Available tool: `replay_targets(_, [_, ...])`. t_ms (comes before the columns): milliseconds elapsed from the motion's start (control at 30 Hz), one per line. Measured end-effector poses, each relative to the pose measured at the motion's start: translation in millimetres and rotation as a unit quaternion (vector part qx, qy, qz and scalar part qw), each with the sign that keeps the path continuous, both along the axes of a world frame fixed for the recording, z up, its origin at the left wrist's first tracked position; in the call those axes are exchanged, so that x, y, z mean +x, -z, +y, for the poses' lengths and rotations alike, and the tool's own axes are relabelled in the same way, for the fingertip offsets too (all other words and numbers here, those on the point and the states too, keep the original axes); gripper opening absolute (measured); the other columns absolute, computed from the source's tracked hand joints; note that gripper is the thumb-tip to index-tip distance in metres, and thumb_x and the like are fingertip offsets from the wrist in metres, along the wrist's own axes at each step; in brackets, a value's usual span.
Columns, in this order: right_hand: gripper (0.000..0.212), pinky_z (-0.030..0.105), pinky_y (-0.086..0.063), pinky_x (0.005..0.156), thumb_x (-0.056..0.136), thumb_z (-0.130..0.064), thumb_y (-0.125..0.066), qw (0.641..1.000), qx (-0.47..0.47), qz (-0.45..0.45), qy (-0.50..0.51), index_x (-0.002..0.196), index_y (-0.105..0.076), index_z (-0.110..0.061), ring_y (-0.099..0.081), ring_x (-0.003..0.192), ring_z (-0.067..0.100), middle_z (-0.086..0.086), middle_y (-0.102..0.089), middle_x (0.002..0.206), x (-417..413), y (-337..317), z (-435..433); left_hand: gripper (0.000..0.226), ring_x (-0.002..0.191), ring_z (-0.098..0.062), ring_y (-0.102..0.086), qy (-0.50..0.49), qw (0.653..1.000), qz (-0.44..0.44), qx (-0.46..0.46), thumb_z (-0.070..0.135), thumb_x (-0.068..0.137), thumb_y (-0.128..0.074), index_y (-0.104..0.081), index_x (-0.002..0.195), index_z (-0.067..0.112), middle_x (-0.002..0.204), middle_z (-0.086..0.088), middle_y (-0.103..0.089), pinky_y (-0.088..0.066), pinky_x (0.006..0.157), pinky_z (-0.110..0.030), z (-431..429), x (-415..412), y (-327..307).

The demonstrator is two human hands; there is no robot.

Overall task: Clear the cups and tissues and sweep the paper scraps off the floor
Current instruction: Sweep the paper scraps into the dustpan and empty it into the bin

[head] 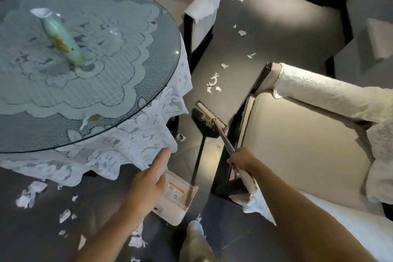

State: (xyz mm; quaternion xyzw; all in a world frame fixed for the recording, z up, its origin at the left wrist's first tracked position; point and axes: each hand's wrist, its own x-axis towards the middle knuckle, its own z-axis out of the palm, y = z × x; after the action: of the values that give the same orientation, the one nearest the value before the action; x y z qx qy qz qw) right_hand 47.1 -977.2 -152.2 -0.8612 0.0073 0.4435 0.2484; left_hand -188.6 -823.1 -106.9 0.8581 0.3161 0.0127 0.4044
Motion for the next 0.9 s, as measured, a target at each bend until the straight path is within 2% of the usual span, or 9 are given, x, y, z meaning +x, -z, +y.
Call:
replay_targets(67, [0.032, 0.025, -0.049, 0.047, 0.088, -0.006, -0.059, 1.0, -0.013, 0.0, -0.014, 0.118, -0.051, 0.002, -0.057, 0.055, 0.016, 0.011, -0.059, 0.079, 21.6, 12.2, 12.9, 0.081, 0.063, 0.0, -0.059, -0.016, 1.0, 0.02, 0.003, 0.018, 0.095, -0.049, -0.003, 0.114, 0.082, 0.072, 0.012, -0.055, -0.045, 0.053, -0.015, 3.5, 10.3, 8.2])
replay_targets(133, [0.031, 0.026, -0.049, 0.047, 0.089, -0.007, -0.058, 0.999, -0.021, 0.001, -0.024, 0.118, -0.051, 0.002, -0.057, 0.056, 0.016, 0.01, -0.06, 0.075, 34.3, 21.4, 23.5, 0.083, 0.056, 0.008, -0.056, -0.021, 0.999, 0.027, 0.002, 0.016, 0.094, -0.05, -0.005, 0.115, 0.082, 0.057, 0.008, -0.045, -0.042, 0.044, -0.014, 5.7, 15.5, 9.8])
replay_targets(267, [0.032, 0.023, -0.042, 0.044, 0.09, -0.01, -0.057, 0.998, -0.039, -0.002, -0.054, 0.119, -0.051, 0.001, -0.057, 0.058, 0.015, 0.008, -0.058, 0.073, 54.8, 42.2, 46.9, 0.084, 0.06, 0.017, -0.052, -0.023, 0.999, 0.041, 0.011, 0.016, 0.093, -0.051, -0.002, 0.116, 0.081, 0.053, 0.007, -0.044, -0.041, 0.048, -0.01, 9.9, 29.3, 13.9])
replay_targets(467, [0.034, 0.023, -0.037, 0.044, 0.088, -0.012, -0.057, 0.981, -0.108, 0.004, -0.162, 0.119, -0.052, 0.0, -0.053, 0.058, 0.013, 0.004, -0.055, 0.073, 31.2, 45.5, 55.2, 0.076, 0.054, 0.014, -0.052, -0.015, 0.999, 0.04, 0.031, 0.015, 0.093, -0.052, -0.008, 0.122, 0.07, 0.047, 0.01, -0.038, -0.037, 0.041, -0.012, 9.4, 26.9, 9.9])
replay_targets(567, [0.041, 0.023, -0.038, 0.05, 0.083, -0.005, -0.06, 0.962, -0.144, 0.012, -0.231, 0.123, -0.053, 0.0, -0.049, 0.061, 0.015, 0.007, -0.059, 0.087, -15.2, 41.4, 36.4, 0.079, 0.058, 0.005, -0.058, -0.017, 0.999, 0.03, 0.016, 0.017, 0.094, -0.051, -0.005, 0.119, 0.077, 0.069, 0.016, -0.055, -0.04, 0.042, -0.009, 7.6, 2.5, 10.0])
replay_targets(667, [0.038, 0.025, -0.043, 0.067, 0.088, -0.009, -0.053, 0.958, -0.146, 0.015, -0.247, 0.126, -0.052, -0.005, -0.055, 0.079, 0.019, 0.012, -0.063, 0.112, -65.3, 28.9, 11.5, 0.082, 0.096, 0.006, -0.054, -0.023, 0.999, -0.013, -0.024, 0.011, 0.094, -0.051, -0.01, 0.118, 0.078, 0.118, 0.024, -0.048, -0.041, 0.073, -0.005, 5.2, -32.0, 12.1])
replay_targets(733, [0.039, 0.027, -0.043, 0.075, 0.09, -0.013, -0.052, 0.952, -0.146, 0.027, -0.269, 0.129, -0.051, -0.006, -0.058, 0.09, 0.022, 0.013, -0.062, 0.115, -102.3, 16.2, -6.5, 0.081, 0.101, 0.011, -0.051, -0.023, 0.998, -0.044, -0.041, 0.006, 0.094, -0.051, -0.017, 0.122, 0.074, 0.123, 0.025, -0.045, -0.037, 0.08, -0.001, 3.2, -59.3, 13.2])
replay_targets(800, [0.041, 0.029, -0.045, 0.077, 0.089, -0.012, -0.054, 0.949, -0.144, 0.038, -0.277, 0.129, -0.051, -0.006, -0.059, 0.092, 0.022, 0.013, -0.063, 0.112, -144.1, 5.1, -23.7, 0.078, 0.093, 0.011, -0.056, -0.017, 0.997, -0.062, -0.047, 0.006, 0.094, -0.051, -0.023, 0.127, 0.07, 0.121, 0.025, -0.047, -0.037, 0.07, 0.005, -0.4, -85.9, 13.6])
replay_targets(900, [0.042, 0.033, -0.051, 0.076, 0.086, -0.005, -0.056, 0.955, -0.132, 0.049, -0.263, 0.128, -0.053, -0.003, -0.062, 0.087, 0.024, 0.019, -0.062, 0.121, -198.5, -7.0, -41.2, 0.077, 0.107, 0.017, -0.048, -0.008, 0.993, -0.101, -0.062, 0.0, 0.093, -0.05, -0.028, 0.13, 0.064, 0.124, 0.035, -0.042, -0.035, 0.075, 0.007, -5.2, -117.8, 11.6])
